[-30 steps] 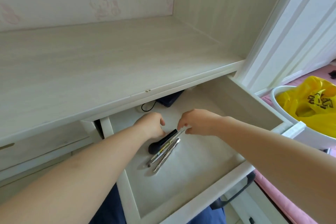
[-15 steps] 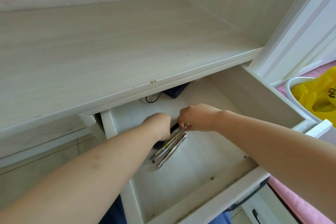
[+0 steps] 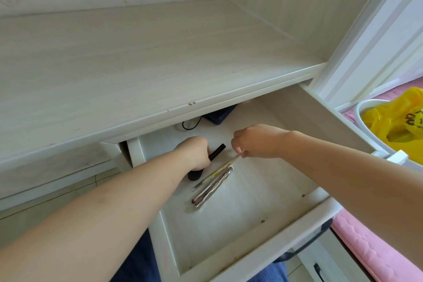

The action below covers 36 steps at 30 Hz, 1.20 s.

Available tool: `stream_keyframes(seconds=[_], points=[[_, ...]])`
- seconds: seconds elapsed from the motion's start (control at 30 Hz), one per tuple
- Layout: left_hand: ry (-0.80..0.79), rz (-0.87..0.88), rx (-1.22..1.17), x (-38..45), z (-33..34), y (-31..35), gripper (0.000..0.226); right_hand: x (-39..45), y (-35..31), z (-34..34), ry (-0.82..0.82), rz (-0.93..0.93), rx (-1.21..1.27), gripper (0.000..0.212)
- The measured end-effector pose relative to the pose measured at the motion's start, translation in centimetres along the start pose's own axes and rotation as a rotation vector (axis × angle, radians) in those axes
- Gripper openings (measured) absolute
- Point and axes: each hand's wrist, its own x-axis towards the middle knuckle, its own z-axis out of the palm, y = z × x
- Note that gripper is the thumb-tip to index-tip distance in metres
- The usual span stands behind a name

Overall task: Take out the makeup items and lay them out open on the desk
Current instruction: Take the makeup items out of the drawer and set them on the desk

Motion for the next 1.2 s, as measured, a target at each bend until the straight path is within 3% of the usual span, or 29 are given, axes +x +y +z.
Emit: stream_keyframes(seconds=[0.2, 0.43, 0.57, 0.77, 0.9, 1.0, 1.2], points=[[0.068, 0.046, -0.296, -1.7, -1.2, 0.1, 0.014, -5.1, 1.2, -1.8, 0.130, 0.151, 0.190, 0.015], [0.052, 0.069, -0.967, -6.0, -2.2, 0.2, 0.013, -10.5, -0.1, -3.6, 0.316, 0.298, 0.457, 0.004], [0.059, 0.120, -1.171, -8.8, -3.3, 0.0, 0.015, -12.3, -2.1, -4.8, 0.448, 0.360, 0.719, 0.016], [0.105, 0.226, -1.270, -11.9, -6.7, -1.4, 0.012, -10.3, -6.1, -8.6, 0.611, 0.323, 1.338, 0.012], [0.184, 0.249, -1.338, -13.5, -9.5, -4.1, 0.012, -7.2, -8.7, -11.9, 0.568, 0.211, 1.700, 0.005], [0.264, 0.216, -1.352, -14.3, -11.8, -7.0, 0.012, -4.5, -10.2, -14.0, 0.498, 0.139, 1.944, 0.015], [0.443, 0.065, -1.255, -15.1, -15.7, -14.5, 0.009, 2.2, -11.9, -18.4, 0.385, 0.105, 2.034, 0.015]])
